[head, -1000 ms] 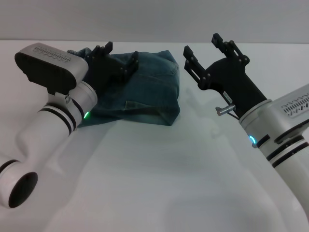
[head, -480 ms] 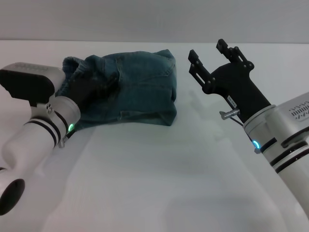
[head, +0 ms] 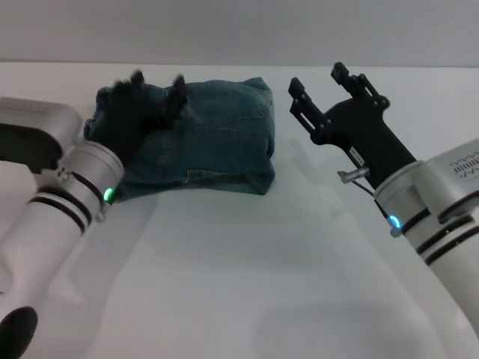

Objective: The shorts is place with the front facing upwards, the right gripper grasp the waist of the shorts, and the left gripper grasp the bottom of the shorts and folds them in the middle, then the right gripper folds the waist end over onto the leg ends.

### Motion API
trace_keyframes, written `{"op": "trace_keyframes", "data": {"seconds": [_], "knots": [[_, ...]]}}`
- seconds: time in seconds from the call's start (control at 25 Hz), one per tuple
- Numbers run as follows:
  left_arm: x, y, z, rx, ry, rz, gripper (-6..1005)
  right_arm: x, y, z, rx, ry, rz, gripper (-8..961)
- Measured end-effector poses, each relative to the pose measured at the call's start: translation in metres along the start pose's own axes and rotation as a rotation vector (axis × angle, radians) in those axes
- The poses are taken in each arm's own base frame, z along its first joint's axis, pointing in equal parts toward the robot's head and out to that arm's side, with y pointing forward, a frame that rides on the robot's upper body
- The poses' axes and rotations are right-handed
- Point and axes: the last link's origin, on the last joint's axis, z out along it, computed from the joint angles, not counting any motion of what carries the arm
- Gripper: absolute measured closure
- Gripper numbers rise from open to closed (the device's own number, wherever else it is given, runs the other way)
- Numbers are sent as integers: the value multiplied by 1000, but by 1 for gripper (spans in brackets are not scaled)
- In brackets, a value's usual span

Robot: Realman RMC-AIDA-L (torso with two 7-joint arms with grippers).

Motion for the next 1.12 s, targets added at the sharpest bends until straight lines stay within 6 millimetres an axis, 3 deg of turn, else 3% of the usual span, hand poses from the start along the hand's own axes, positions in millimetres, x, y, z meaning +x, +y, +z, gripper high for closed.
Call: {"op": "trace_keyframes", "data": {"seconds": [0.16,0.44,0.88,1.12], "knots": [[17,-9,-12,77,91,46,269,2,6,15,-25,57,39,260],[23,-20,-18,119,123,33,269,23,15,52,-81,339,30,259],[20,-20,-13,115,106,37,268,39,-4,52,11,501,87,259],[19,-18,-11,107,99,43,267,40,-9,48,34,506,102,259]]}}
